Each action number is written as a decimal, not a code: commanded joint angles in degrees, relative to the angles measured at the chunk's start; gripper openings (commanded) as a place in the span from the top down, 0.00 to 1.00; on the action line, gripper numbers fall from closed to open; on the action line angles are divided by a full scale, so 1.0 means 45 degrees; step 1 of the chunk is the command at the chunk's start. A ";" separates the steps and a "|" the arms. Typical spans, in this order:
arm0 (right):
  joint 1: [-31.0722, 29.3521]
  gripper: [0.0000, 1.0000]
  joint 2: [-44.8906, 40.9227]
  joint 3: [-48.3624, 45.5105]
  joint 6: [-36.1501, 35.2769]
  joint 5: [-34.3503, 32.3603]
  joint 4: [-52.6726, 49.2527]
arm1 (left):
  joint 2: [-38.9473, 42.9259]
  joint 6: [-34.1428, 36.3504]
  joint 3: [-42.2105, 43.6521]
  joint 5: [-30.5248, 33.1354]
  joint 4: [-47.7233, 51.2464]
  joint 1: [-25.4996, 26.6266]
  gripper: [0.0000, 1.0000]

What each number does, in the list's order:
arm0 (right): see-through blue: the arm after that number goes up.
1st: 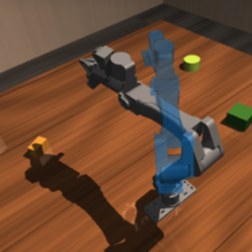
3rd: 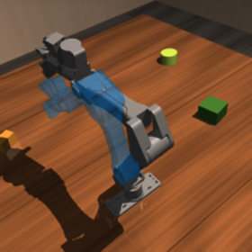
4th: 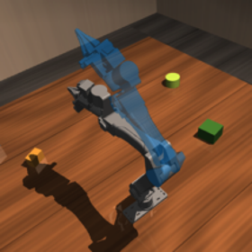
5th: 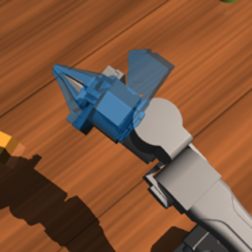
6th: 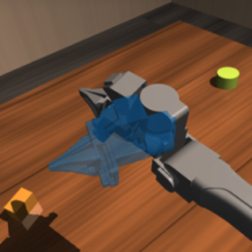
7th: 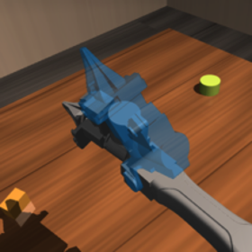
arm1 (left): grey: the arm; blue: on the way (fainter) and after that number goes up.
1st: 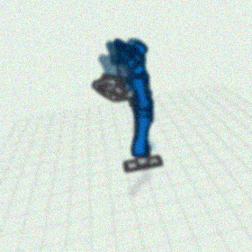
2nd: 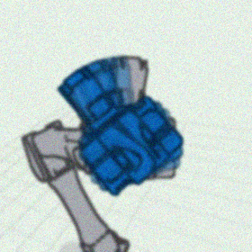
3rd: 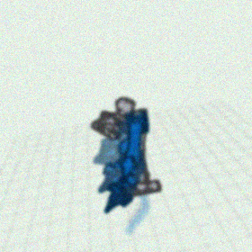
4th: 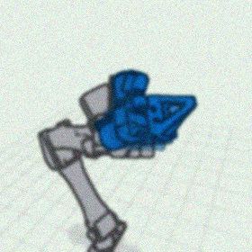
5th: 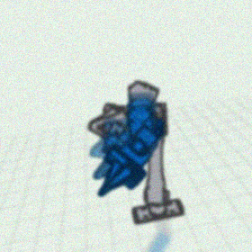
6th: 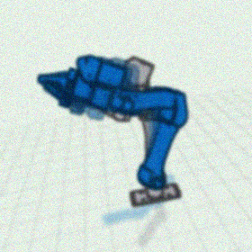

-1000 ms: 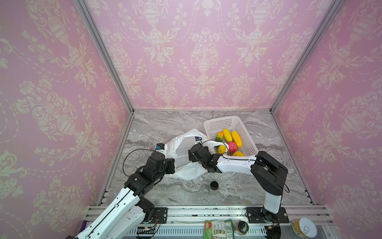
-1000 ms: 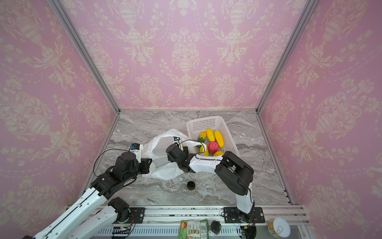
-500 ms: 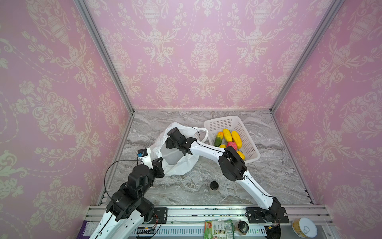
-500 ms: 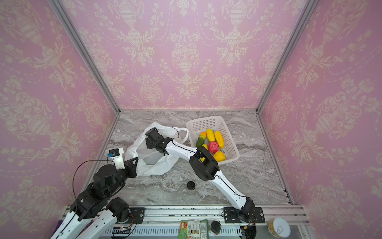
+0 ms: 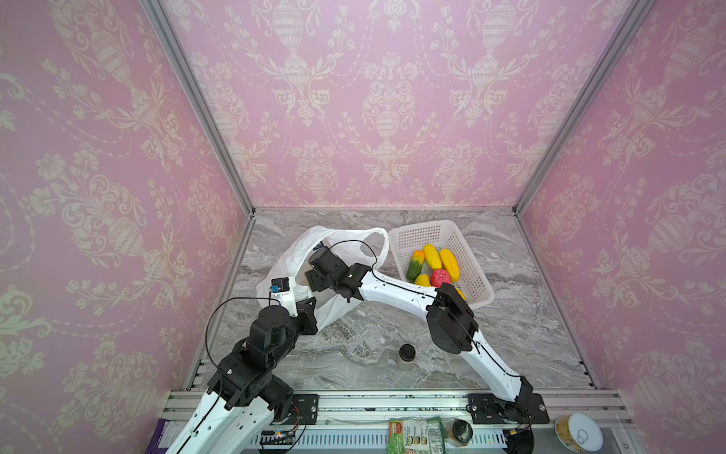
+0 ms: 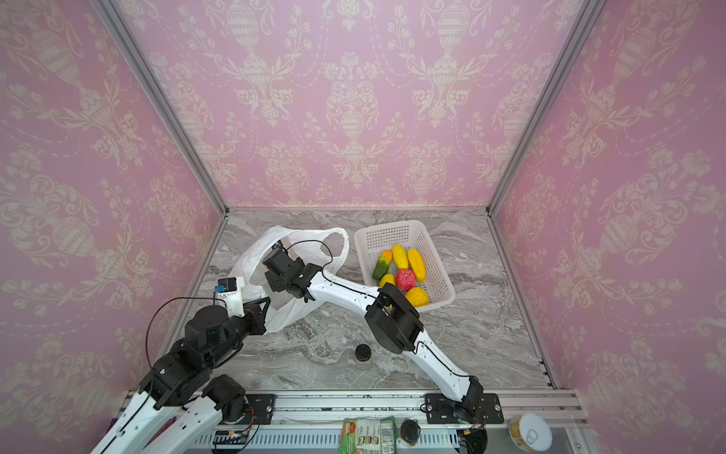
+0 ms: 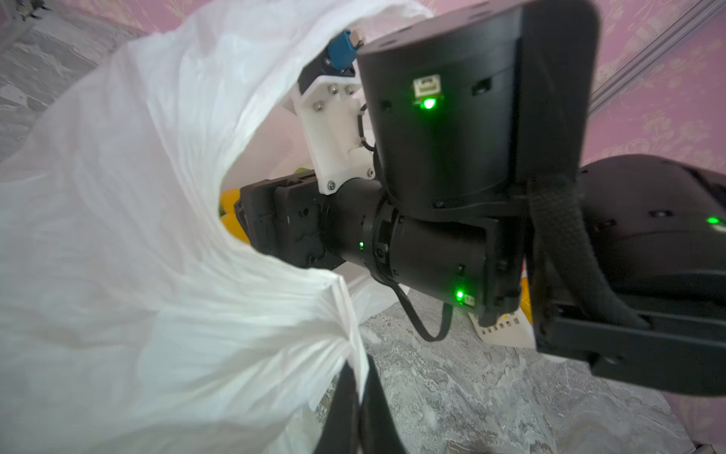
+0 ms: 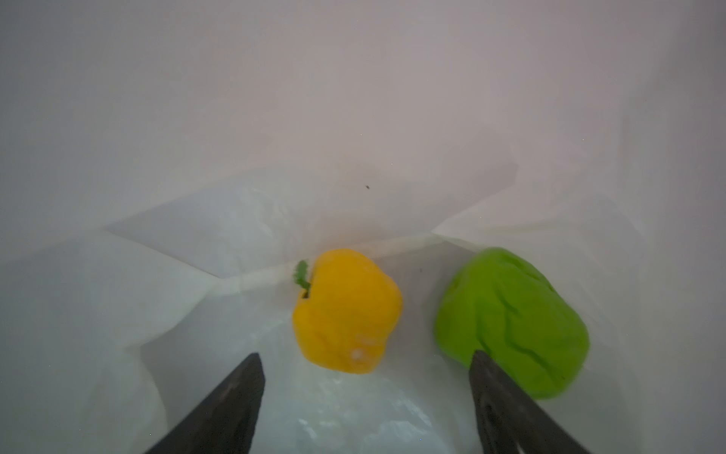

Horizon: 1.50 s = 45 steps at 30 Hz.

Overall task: Untie the knot of the plastic bag and take out the fruit
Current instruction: 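Lower the open right gripper onto the orange-yellow fruit and close it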

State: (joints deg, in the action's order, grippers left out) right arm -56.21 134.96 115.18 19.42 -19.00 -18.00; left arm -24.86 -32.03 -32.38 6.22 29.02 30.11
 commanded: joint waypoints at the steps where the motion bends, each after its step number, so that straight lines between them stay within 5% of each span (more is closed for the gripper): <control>1: 0.0765 0.14 -0.0803 -0.1976 -0.0345 -0.0233 0.1418 | -0.0008 0.0166 0.0397 -0.0701 -0.0853 -0.0011 1.00; 13: -0.0260 0.00 -0.0594 -0.2090 -0.2375 0.1770 0.2741 | 0.0960 0.0787 0.0369 0.1153 0.0698 -0.0011 1.00; 28: -0.0444 0.00 0.1257 -0.0552 -0.1225 0.5179 0.2809 | 0.1057 0.1198 0.1991 0.2722 0.0102 -0.0011 1.00; 33: -0.0444 0.00 0.2059 0.0227 -0.0927 0.4825 0.2123 | 0.1191 0.1144 0.2396 0.3053 -0.0129 -0.0011 1.00; 45: -0.0349 0.22 0.1709 0.0026 -0.1038 0.4109 0.2341 | 0.1253 0.1104 0.2599 0.3095 -0.0309 -0.0030 1.00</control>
State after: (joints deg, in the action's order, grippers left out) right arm -57.98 144.16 115.42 14.94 0.75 -7.16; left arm -19.53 -27.92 -21.71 18.61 28.34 30.11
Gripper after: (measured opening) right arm 0.801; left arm 0.046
